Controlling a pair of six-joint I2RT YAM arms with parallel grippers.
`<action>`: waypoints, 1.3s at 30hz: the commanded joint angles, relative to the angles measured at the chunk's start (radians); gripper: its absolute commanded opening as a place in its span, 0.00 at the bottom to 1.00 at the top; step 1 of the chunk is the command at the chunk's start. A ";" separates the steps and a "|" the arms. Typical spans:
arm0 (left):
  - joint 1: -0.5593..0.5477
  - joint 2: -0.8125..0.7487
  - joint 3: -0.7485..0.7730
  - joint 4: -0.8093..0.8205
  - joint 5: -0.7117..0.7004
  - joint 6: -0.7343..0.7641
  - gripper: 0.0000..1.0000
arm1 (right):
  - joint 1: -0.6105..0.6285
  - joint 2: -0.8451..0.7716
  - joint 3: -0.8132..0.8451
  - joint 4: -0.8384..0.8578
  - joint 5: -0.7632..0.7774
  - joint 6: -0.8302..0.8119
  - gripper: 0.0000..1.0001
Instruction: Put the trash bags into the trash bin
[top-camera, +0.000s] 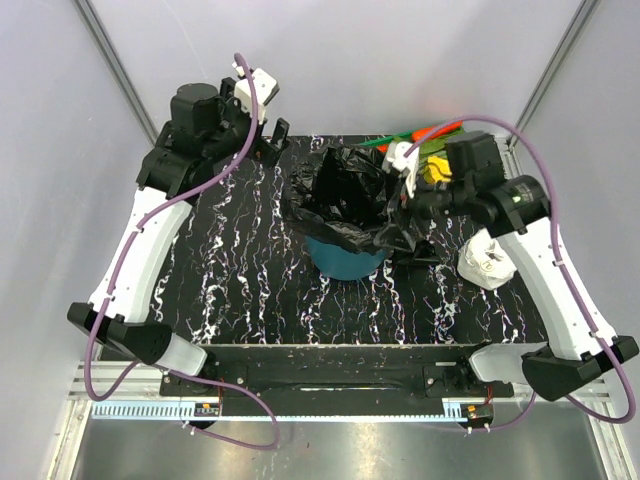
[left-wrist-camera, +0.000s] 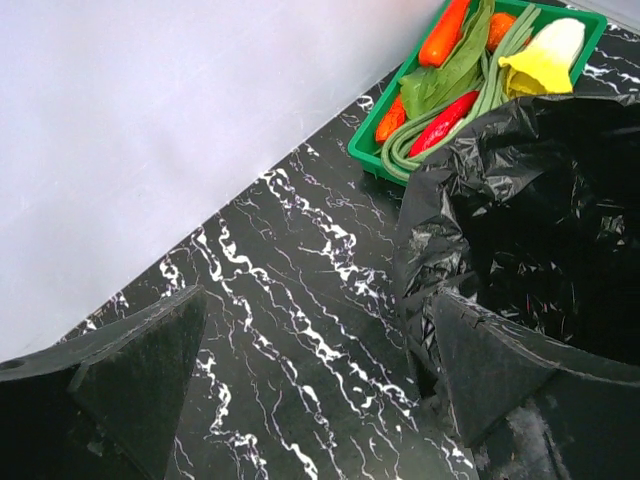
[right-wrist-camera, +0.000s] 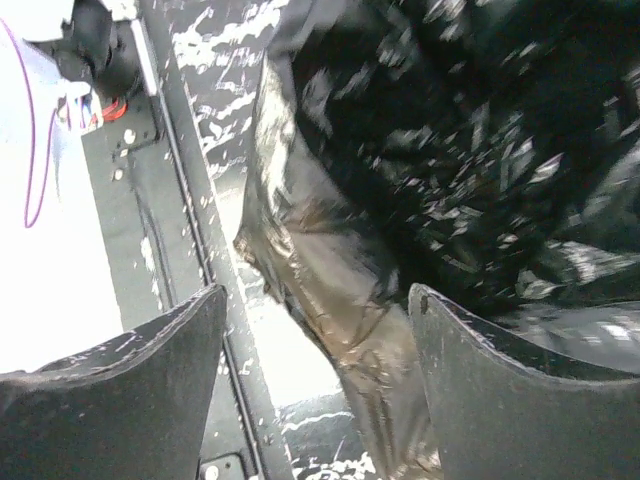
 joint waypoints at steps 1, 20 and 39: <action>0.018 -0.054 -0.042 0.027 0.077 -0.024 0.99 | 0.038 -0.071 -0.149 0.006 0.034 -0.083 0.77; 0.024 -0.045 -0.079 0.033 0.134 -0.009 0.99 | 0.061 -0.149 -0.310 0.038 0.112 -0.106 0.02; 0.022 -0.084 -0.150 -0.149 0.505 0.216 0.99 | 0.082 -0.146 -0.519 0.184 0.221 -0.053 0.00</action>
